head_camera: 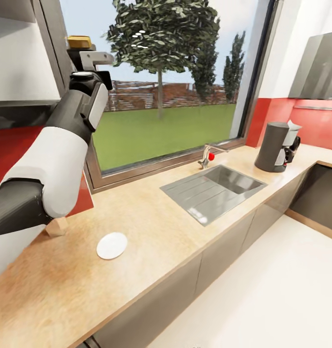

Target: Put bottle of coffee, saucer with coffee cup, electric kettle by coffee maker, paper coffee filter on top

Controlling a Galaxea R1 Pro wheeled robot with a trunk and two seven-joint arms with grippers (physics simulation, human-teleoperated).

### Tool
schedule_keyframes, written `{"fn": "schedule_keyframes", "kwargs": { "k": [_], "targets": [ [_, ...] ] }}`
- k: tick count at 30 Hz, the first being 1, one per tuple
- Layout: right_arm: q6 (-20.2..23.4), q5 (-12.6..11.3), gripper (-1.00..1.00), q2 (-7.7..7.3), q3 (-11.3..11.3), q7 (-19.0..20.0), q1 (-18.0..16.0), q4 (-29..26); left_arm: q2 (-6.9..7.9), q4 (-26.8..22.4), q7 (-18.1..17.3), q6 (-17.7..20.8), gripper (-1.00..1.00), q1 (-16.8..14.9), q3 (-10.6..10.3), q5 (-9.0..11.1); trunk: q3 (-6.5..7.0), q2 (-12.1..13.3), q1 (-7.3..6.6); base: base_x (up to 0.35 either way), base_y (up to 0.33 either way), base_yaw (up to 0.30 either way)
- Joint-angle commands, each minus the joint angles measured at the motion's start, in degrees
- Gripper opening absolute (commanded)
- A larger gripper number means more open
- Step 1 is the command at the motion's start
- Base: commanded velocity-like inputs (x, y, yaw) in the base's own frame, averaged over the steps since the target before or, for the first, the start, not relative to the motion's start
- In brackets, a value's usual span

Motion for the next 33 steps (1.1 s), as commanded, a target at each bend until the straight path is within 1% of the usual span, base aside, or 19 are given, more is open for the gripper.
{"fn": "schedule_keyframes", "kwargs": {
  "k": [1, 6, 11, 13, 14, 15, 17, 19, 20, 21, 23, 24, 25, 26, 27, 29, 31, 32, 33],
  "targets": [
    [-0.22, -0.35, 1.00, 0.00, 0.10, -0.02, -0.06, 0.07, -0.09, -0.07, -0.01, 0.41, -1.00, -0.05, 0.01, -0.51, -0.12, -0.13, 0.03, 0.000, 0.000, -0.263],
    [-0.22, -0.35, 1.00, 0.00, 0.06, -0.03, -0.06, 0.06, -0.46, 0.04, -0.10, 0.37, -1.00, 0.08, -0.02, -0.49, -0.12, -0.13, 0.03, 0.000, 0.000, -0.263],
    [-0.21, -0.33, 1.00, 0.02, 0.13, 0.00, -0.06, 0.03, -1.93, 0.02, -0.76, 0.37, -1.00, 1.52, -0.20, -0.41, -0.12, -0.13, 0.03, 0.000, 0.000, -0.263],
    [-0.16, -0.32, 1.00, 0.06, 0.14, -0.01, -0.06, 0.00, -2.30, -0.02, -2.70, 0.37, -1.00, 2.47, -0.23, -0.40, -0.12, -0.13, 0.03, 0.000, 0.000, -0.263],
    [-0.15, -0.33, 1.00, 0.07, 0.14, -0.01, -0.06, -0.01, -2.38, -0.04, -4.38, 0.33, -1.00, 3.05, -0.24, -0.40, -0.12, -0.13, 0.03, 0.000, 0.000, -0.263],
    [-0.17, -0.34, 1.00, 0.08, 0.14, -0.06, -0.06, -0.02, -2.47, -0.10, -7.50, 0.28, -1.00, 4.29, -0.25, -0.39, -0.12, -0.13, 0.03, 0.000, 0.000, -0.263],
    [-0.19, -0.35, 1.00, 0.08, 0.15, -0.09, -0.06, -0.04, -2.52, -0.64, -10.56, 0.15, -1.00, 6.24, -0.26, -0.41, -0.12, -0.13, 0.03, 0.000, 0.000, -0.263],
    [-0.19, -0.35, 1.00, 0.09, 0.12, -0.10, -0.06, -0.08, -2.52, -1.97, -12.56, 0.04, -1.00, 8.52, -0.28, -0.43, -0.12, -0.13, 0.03, 0.000, 0.000, -0.263],
    [-0.20, -0.37, 1.00, 0.09, 0.10, -0.10, -0.06, -0.11, -2.52, -3.20, -13.79, -0.03, -1.00, 10.26, -0.30, -0.45, -0.12, -0.13, 0.03, 0.000, 0.000, -0.263],
    [-0.21, -0.41, 1.00, 0.13, 0.08, -0.10, -0.06, -0.15, -2.45, -5.55, -15.62, -0.13, -1.00, 12.95, -0.36, -0.46, -0.12, -0.13, 0.03, 0.000, 0.000, -0.263],
    [-0.28, -0.43, 1.00, 0.16, 0.07, -0.10, -0.06, -0.18, -2.24, -9.73, -18.80, -0.20, -1.00, 17.23, -0.57, -0.51, -0.12, -0.13, 0.03, 0.000, 0.000, -0.231],
    [-0.33, -0.43, 1.00, 0.16, 0.06, -0.10, -0.06, -0.22, -2.06, -13.16, -22.01, -0.22, -1.00, 20.98, -1.06, -0.63, -0.12, -0.13, 0.03, 0.000, 0.000, -0.105],
    [-0.35, -0.44, 1.00, 0.17, 0.06, -0.10, -0.06, -0.25, -2.00, -14.31, -23.21, -0.23, -1.00, 22.31, -1.30, -0.70, -0.12, -0.13, 0.03, 0.000, 0.000, -0.084],
    [-0.37, -0.45, 1.00, 0.17, 0.04, -0.10, -0.06, -0.82, -1.73, -17.76, -27.20, -0.24, -1.00, 26.63, -1.97, -1.04, -0.12, -0.13, 0.03, 0.000, 0.000, -0.043],
    [-0.38, -0.48, 1.00, 0.17, 0.02, -0.09, -0.06, -1.50, -1.49, -19.83, -29.62, -0.27, -1.00, 29.37, -2.24, -1.28, -0.12, -0.13, 0.03, 0.000, 0.000, -0.027],
    [-0.47, -0.49, 1.00, 0.17, -0.01, -0.10, -0.06, -2.90, -0.77, -23.91, -33.96, -0.31, -1.00, 34.56, -2.52, -1.77, -0.12, -0.13, 0.03, 0.000, 0.000, -0.014],
    [-0.89, -0.51, 1.00, 0.19, -0.01, -0.05, -0.06, -3.75, 0.33, -27.69, -37.80, -0.36, -1.00, 39.30, -2.64, -2.00, -0.12, -0.13, 0.03, 0.000, 0.000, -0.006],
    [-1.30, -0.52, 1.00, 0.22, 0.00, -0.04, -0.06, -4.09, 0.97, -29.38, -39.65, -0.38, -1.00, 41.46, -2.67, -2.06, -0.12, -0.13, 0.03, 0.000, 0.000, -0.003],
    [-1.52, -0.52, 1.00, 0.23, -0.01, -0.03, -0.06, -4.30, 1.34, -30.16, -40.58, -0.39, -1.00, 42.51, -2.68, -2.08, -0.12, -0.13, 0.03, 0.000, 0.000, -0.002]
  ]
}}
